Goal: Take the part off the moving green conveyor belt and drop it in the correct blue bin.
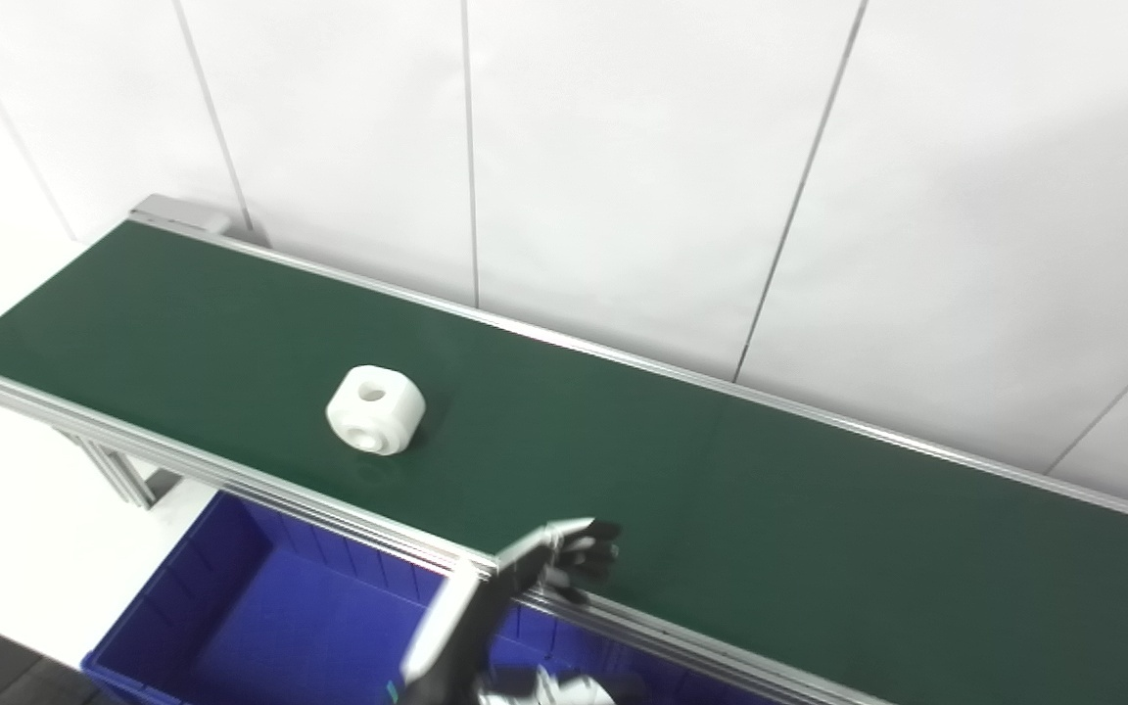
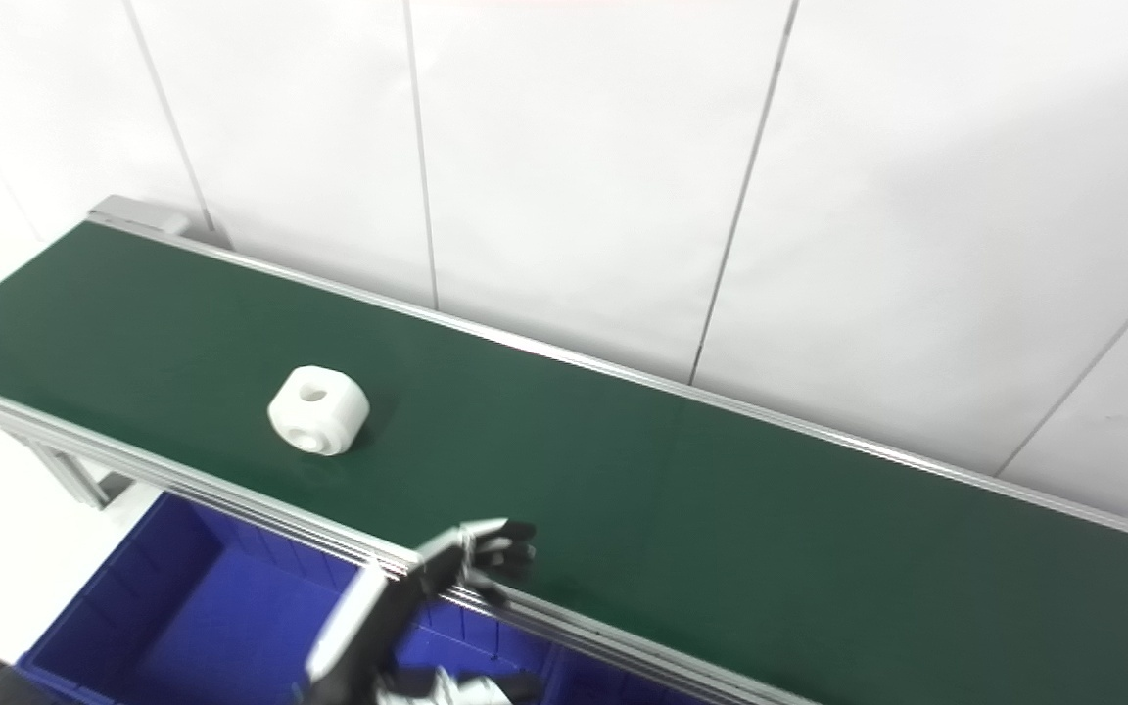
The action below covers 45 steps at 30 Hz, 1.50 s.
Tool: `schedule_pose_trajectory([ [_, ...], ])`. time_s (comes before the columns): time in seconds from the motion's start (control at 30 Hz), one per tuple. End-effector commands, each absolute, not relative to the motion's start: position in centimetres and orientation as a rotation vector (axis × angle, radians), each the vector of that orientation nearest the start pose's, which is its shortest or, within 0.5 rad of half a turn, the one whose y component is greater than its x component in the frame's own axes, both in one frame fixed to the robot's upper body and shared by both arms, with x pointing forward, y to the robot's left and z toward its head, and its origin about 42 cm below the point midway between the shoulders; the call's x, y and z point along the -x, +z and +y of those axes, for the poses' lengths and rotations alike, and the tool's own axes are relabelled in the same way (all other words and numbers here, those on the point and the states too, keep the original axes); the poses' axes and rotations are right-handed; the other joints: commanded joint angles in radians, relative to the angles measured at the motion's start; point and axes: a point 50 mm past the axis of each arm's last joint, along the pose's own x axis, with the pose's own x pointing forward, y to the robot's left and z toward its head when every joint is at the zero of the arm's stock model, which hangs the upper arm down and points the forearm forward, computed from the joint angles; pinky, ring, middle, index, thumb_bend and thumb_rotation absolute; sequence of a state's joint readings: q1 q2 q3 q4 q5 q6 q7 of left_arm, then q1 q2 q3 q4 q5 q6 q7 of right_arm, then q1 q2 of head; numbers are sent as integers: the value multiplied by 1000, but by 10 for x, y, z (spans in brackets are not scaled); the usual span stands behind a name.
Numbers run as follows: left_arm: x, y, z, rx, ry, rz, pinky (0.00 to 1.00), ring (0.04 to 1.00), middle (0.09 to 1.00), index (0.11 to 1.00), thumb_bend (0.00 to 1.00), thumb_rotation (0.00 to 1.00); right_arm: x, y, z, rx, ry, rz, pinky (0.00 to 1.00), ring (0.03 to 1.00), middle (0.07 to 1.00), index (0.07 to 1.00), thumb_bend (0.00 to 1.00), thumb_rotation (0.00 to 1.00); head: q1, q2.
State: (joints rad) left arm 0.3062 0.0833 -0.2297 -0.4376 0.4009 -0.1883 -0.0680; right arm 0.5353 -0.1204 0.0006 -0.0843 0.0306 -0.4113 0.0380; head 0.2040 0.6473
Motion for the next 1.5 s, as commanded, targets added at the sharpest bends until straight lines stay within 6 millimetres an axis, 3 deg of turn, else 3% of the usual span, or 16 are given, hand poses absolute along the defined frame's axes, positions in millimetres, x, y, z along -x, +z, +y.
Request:
schedule_pose_trajectory([
  [0.0, -185, 175, 185, -514, -289, -378, 532, 657, 706, 724, 881, 362, -92, 61, -265, 111, -38, -21, 1000, 1000, 1000, 1000, 659, 1000, -1, -3],
  [0.1, -204, 194, 195, -666, -326, -417, 565, 699, 753, 743, 886, 359, -94, 61, -262, 82, -33, -23, 1000, 1000, 1000, 1000, 719, 1000, -3, -9],
  [0.3, -275, 224, 215, -1012, -396, -590, 694, 761, 766, 755, 926, 324, -98, 55, -258, 72, -51, -34, 1000, 1000, 1000, 1000, 759, 1000, -12, -25],
  [0.47, -319, 230, 228, -1159, -422, -600, 712, 754, 764, 752, 944, 322, -100, 51, -256, 76, -48, -34, 1000, 1000, 1000, 1000, 810, 1000, -20, -31],
  [0.7, -373, 216, 247, -1243, -429, -563, 682, 741, 752, 746, 968, 233, -100, 48, -254, 73, -43, -29, 1000, 1000, 1000, 1000, 758, 1000, -38, -30],
  [1.1, -416, 189, 263, -1289, -460, -365, 627, 738, 774, 772, 924, 243, -99, 47, -251, 53, -49, -27, 1000, 1000, 1000, 1000, 777, 1000, -50, -20],
  [1.33, -426, 176, 279, -1295, -483, -266, 612, 733, 774, 760, 936, 219, -98, 50, -249, 49, -49, -33, 1000, 1000, 1000, 1000, 798, 1000, -57, -10],
  [1.47, -430, 172, 284, -1318, -557, -170, 587, 732, 788, 785, 947, 258, -97, 53, -247, 46, -51, -38, 1000, 1000, 1000, 1000, 795, 1000, -58, -5],
])
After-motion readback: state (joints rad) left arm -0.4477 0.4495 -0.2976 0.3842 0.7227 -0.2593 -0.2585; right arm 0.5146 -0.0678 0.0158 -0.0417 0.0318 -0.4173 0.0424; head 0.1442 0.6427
